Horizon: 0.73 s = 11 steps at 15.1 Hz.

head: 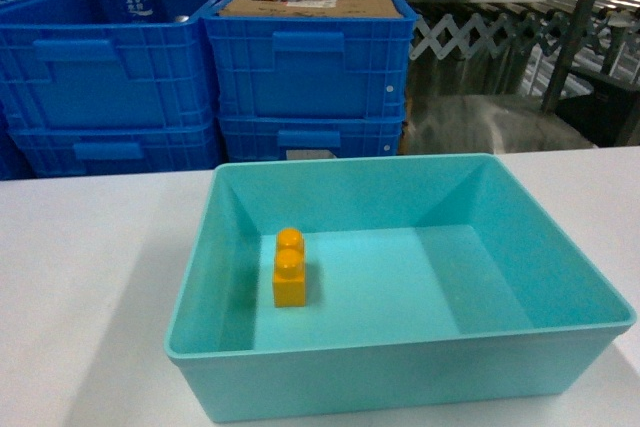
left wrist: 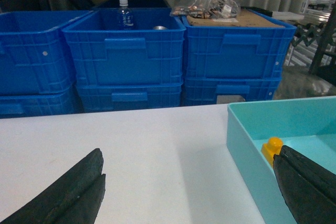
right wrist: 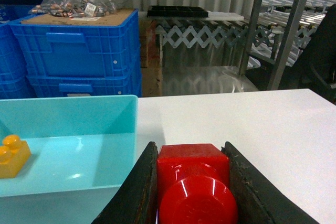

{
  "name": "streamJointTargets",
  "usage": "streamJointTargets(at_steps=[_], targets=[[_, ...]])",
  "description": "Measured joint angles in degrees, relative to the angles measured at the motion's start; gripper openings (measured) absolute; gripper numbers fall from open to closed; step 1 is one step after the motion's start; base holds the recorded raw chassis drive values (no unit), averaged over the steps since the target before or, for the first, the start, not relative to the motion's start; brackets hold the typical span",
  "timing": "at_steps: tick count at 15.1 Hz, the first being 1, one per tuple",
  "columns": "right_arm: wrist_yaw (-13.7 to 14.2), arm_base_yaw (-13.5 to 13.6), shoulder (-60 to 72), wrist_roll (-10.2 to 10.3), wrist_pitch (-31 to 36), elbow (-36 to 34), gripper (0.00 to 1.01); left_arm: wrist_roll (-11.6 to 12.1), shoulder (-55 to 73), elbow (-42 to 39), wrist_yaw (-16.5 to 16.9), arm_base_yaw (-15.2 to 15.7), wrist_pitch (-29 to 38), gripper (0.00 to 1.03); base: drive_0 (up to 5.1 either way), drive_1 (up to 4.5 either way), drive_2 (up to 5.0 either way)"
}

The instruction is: Pick red block from blue box to shelf

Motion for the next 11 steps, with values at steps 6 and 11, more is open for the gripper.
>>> streamJointTargets(at_steps=[6, 11], targets=[[0.00, 0.00, 0.00, 0.00, 0.00, 0.00, 0.28, 0.00, 0.00, 0.00, 0.00, 0.00, 0.00, 0.98, -1.5, -1.47, -1.5], [0.00, 0.00, 0.00, 0.00, 0.00, 0.00, 0.28, 0.00, 0.00, 0.00, -0.02, 0.00, 0.00, 0.98, -1.4, -1.42, -1.4]])
